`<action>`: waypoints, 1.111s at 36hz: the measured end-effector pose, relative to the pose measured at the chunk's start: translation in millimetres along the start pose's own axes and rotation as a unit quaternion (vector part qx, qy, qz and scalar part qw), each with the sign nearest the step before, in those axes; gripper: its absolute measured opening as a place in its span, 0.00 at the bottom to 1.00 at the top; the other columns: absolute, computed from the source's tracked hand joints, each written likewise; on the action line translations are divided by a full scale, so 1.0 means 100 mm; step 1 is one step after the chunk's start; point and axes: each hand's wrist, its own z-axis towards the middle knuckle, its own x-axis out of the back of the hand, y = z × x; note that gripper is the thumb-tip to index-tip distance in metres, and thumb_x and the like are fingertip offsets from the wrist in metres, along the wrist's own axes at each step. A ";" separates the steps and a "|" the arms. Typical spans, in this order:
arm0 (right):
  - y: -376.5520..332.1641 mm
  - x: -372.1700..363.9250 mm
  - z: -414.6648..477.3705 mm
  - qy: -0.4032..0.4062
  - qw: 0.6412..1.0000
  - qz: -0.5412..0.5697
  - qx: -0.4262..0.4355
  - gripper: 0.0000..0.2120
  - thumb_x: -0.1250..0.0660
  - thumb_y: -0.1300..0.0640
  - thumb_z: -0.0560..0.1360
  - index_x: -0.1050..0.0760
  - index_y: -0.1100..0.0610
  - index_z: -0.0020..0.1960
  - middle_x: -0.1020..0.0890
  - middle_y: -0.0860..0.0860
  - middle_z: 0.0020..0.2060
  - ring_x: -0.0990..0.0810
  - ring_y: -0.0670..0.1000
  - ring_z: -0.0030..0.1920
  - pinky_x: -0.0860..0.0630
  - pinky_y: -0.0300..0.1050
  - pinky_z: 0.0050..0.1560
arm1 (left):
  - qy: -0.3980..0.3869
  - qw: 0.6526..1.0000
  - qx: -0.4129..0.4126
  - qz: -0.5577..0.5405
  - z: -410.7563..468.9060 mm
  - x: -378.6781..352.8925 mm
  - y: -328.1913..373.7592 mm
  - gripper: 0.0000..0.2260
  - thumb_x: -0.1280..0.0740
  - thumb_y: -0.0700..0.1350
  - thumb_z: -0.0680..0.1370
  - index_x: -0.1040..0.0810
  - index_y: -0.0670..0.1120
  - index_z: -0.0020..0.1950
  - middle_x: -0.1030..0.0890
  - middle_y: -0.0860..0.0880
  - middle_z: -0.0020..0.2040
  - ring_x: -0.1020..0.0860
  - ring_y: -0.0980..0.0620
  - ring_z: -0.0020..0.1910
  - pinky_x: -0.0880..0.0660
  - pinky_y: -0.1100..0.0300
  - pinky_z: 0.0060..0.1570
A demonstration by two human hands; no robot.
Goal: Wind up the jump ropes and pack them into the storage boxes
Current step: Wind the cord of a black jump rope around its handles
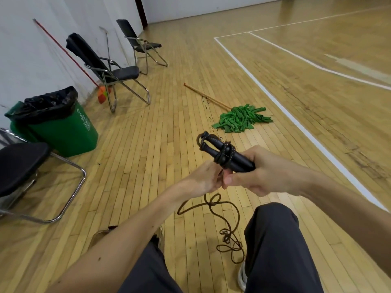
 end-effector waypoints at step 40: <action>0.99 0.25 0.51 0.166 0.951 -0.158 -0.208 0.06 0.30 0.53 0.80 0.28 0.48 0.49 0.26 0.53 0.35 0.31 0.49 0.29 0.30 0.39 0.25 | -0.014 0.996 0.091 0.022 -0.01 -0.13 -0.17 0.13 0.39 0.48 0.84 0.24 0.44 0.66 0.28 0.51 0.32 0.29 0.56 0.28 0.28 0.61 0.32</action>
